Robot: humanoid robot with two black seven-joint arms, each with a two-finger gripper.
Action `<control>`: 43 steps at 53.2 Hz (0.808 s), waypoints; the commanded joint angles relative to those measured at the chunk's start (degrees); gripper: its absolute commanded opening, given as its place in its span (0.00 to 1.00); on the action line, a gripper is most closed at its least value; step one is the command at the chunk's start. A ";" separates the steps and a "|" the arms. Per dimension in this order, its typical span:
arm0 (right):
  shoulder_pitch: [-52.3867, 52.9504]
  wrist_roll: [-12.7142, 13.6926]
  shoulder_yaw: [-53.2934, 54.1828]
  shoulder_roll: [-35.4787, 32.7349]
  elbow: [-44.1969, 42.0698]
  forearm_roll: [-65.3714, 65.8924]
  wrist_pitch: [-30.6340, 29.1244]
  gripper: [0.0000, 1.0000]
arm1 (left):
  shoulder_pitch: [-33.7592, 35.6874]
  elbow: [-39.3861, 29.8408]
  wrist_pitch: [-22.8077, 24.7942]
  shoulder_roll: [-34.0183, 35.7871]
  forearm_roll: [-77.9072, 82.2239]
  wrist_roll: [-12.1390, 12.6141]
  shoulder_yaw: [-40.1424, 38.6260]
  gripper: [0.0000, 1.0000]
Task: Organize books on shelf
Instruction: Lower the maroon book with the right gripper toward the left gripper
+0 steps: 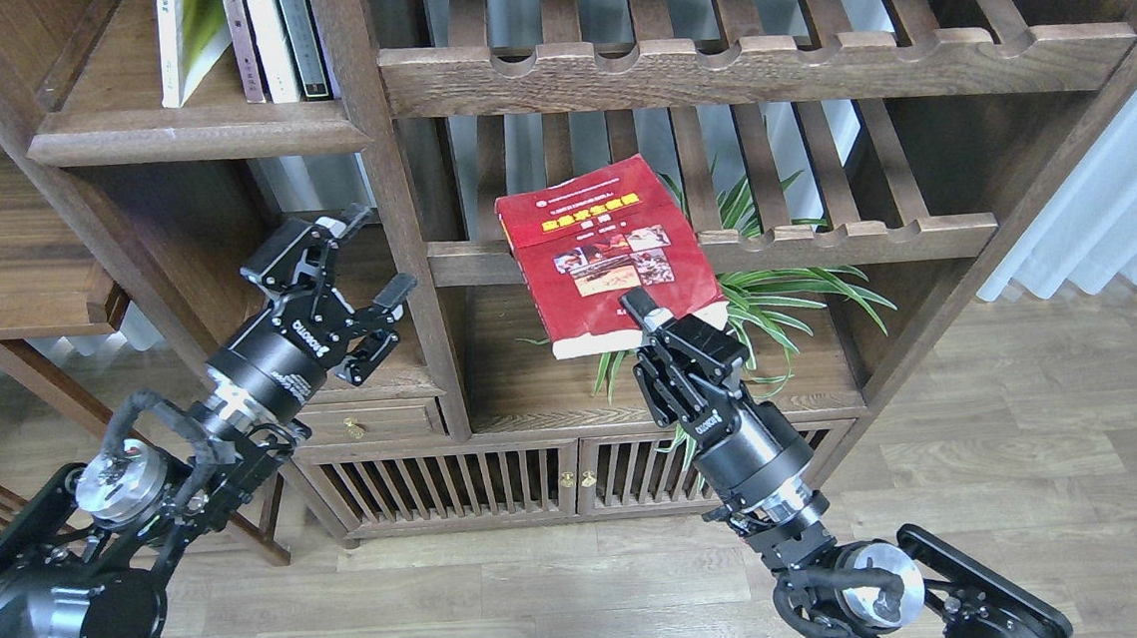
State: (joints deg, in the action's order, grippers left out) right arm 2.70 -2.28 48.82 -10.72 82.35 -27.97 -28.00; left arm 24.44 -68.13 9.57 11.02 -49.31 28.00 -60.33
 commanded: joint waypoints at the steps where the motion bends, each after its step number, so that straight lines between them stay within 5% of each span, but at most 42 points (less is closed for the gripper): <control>1: 0.03 0.17 -0.66 0.00 0.01 0.02 0.00 0.03 | -0.01 0.02 -0.08 -0.56 0.09 0.00 0.92 0.89; 43: 1.00 0.43 -4.35 2.99 -0.08 1.51 0.00 0.03 | 2.10 0.81 -0.34 -3.28 0.70 0.00 6.36 0.90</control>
State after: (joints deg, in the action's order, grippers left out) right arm 3.64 -1.83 44.66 -8.66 82.36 -26.72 -28.00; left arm 26.07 -67.38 9.28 7.75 -48.66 28.00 -54.96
